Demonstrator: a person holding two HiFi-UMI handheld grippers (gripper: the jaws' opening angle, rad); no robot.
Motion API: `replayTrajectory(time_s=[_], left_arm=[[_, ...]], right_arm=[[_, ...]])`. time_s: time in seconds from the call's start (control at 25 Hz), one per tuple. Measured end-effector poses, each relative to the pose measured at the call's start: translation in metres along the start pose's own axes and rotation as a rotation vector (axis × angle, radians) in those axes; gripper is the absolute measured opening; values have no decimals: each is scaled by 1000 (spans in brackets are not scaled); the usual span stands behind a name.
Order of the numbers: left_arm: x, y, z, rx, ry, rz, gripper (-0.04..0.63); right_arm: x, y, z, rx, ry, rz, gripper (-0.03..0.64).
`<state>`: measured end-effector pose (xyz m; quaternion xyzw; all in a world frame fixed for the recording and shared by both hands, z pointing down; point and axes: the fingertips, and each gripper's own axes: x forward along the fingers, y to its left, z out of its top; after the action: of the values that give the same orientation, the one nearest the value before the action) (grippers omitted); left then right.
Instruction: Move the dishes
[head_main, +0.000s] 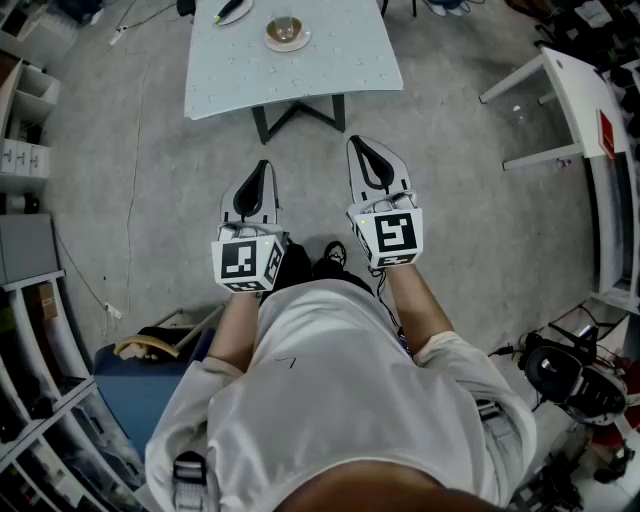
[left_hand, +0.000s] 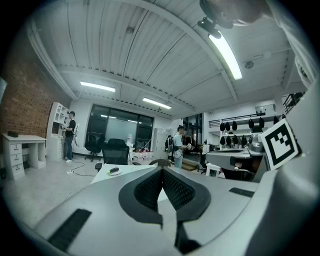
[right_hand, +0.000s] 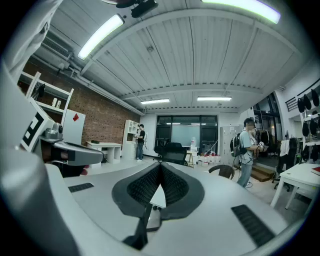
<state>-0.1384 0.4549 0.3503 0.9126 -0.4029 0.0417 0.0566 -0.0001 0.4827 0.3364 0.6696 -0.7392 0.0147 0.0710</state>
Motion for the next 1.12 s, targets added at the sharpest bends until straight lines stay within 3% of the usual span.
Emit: replayTrajectory(time_s=[0.52,1.12], left_arm=[[-3,-22,-8,9,16,-34,18],[7,21,-18,-10,41,-60,18]], right_arm=[[-25,3,-21,6,27,25,0],[13,24,-24,24,38,42,0]])
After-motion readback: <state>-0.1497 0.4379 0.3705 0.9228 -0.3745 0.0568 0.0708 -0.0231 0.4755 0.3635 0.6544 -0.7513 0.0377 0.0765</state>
